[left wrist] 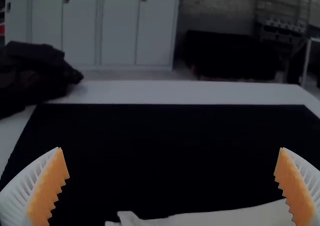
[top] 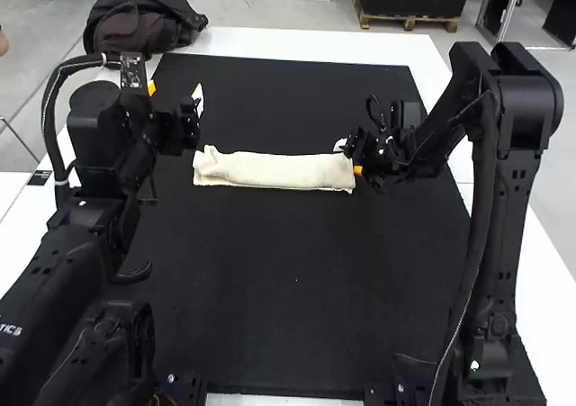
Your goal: Fold the towel.
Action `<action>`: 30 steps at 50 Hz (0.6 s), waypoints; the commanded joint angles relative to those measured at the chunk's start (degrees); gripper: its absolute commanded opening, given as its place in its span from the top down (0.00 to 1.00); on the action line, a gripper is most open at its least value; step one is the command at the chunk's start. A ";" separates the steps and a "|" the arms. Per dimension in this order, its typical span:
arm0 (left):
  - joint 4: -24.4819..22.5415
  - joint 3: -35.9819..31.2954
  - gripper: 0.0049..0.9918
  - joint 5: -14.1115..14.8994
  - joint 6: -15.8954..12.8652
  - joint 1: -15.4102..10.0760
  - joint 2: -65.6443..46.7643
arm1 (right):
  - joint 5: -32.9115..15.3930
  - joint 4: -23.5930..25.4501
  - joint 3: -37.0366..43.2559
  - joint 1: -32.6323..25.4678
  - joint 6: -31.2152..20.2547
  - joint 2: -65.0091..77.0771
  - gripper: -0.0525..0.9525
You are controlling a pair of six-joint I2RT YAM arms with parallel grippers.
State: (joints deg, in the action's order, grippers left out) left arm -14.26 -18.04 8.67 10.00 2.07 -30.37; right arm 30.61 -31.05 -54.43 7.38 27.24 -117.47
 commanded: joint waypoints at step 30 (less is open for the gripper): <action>0.99 1.61 0.02 -0.76 0.55 -0.31 3.21 | -2.13 -0.59 -1.20 0.27 -0.70 -2.85 0.06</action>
State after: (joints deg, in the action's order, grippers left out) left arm -13.10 -17.06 8.54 10.17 2.07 -28.47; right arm 28.99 -31.38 -54.48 6.28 26.79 -119.68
